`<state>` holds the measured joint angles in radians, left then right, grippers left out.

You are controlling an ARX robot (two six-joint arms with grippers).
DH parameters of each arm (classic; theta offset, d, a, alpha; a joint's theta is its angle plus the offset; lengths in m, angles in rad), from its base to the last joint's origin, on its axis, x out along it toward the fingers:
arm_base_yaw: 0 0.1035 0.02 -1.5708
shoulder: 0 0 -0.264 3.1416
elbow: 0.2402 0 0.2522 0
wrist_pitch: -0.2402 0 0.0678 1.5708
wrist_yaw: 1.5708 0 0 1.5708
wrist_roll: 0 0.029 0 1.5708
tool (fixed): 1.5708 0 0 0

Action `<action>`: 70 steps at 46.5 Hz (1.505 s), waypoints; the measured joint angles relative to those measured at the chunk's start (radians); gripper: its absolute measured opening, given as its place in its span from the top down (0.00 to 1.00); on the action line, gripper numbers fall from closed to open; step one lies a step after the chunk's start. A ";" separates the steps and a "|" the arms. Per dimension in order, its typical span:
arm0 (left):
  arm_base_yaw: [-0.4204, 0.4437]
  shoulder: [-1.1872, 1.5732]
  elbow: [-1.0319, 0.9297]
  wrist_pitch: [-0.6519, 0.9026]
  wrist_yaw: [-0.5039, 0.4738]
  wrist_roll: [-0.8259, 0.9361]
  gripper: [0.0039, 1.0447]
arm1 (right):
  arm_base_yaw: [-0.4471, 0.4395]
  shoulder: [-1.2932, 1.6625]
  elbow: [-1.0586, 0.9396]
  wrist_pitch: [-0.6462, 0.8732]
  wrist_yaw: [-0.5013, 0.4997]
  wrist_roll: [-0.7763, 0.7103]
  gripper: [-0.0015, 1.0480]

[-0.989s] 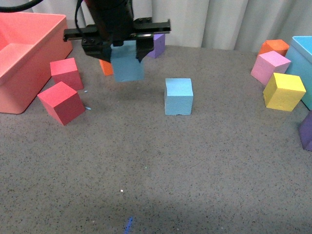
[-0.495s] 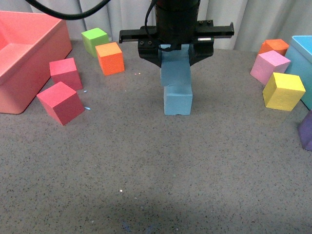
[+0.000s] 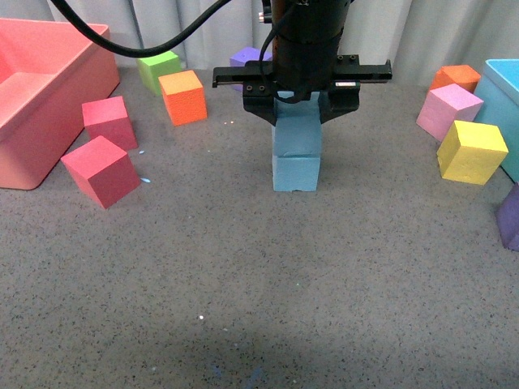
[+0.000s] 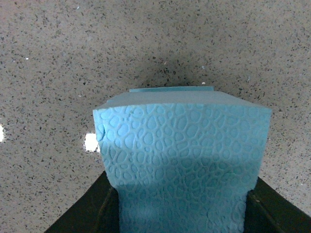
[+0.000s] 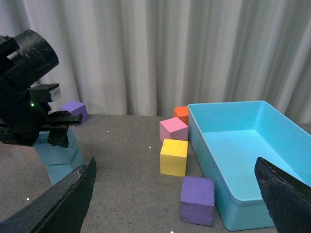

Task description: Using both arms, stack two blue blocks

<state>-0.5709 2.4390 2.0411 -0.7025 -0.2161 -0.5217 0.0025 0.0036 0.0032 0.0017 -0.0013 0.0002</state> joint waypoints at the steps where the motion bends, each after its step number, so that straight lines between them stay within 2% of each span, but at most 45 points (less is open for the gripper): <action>1: -0.002 0.002 0.003 -0.001 0.002 0.000 0.56 | 0.000 0.000 0.000 0.000 0.000 0.000 0.09; 13: -0.022 0.023 0.033 -0.024 0.001 0.004 0.56 | 0.000 0.000 0.000 0.000 0.000 0.000 0.09; 18: -0.024 0.023 0.037 -0.024 -0.025 0.019 0.36 | 0.000 0.000 0.000 0.000 0.000 0.000 0.09; 30: -0.024 0.006 0.001 -0.011 -0.036 0.027 0.05 | 0.000 0.000 0.000 0.000 0.000 0.000 0.09; 46: -0.032 -0.278 -0.301 0.197 -0.004 0.095 0.06 | 0.000 0.000 0.000 0.000 0.000 0.000 0.09; 48: -0.035 -0.327 -0.403 0.379 -0.113 0.155 0.12 | 0.000 0.000 0.000 0.000 0.000 0.000 0.09; 49: -0.034 -0.365 -0.496 0.547 -0.203 0.213 0.17 | 0.000 0.000 0.000 0.000 0.000 0.000 0.09; 51: -0.023 -0.438 -0.678 0.829 -0.291 0.315 0.26 | 0.000 0.000 0.000 0.000 -0.001 0.000 0.09; 56: 0.057 -0.584 -1.080 1.451 -0.270 0.450 0.46 | 0.000 0.000 0.000 0.000 0.002 0.000 0.09; 58: 0.096 -0.652 -1.205 1.619 -0.242 0.473 0.55 | 0.000 0.000 0.000 0.000 0.002 0.000 0.09; 61: 0.147 -0.746 -1.343 1.721 -0.208 0.491 0.67 | 0.000 0.000 0.000 0.000 0.002 0.000 0.09; 66: 0.212 -0.874 -1.526 1.762 -0.143 0.500 0.88 | 0.000 0.000 0.000 0.000 -0.001 0.000 0.09; 68: 0.231 -0.905 -1.573 1.766 -0.121 0.502 0.94 | 0.000 0.000 0.000 0.000 -0.001 0.000 0.09; 70: 0.245 -0.927 -1.605 1.768 -0.106 0.504 0.97 | 0.000 0.000 0.000 0.000 0.000 0.000 0.09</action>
<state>-0.3260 1.5120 0.4362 1.0657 -0.3222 -0.0181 0.0025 0.0036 0.0032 0.0017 -0.0017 0.0002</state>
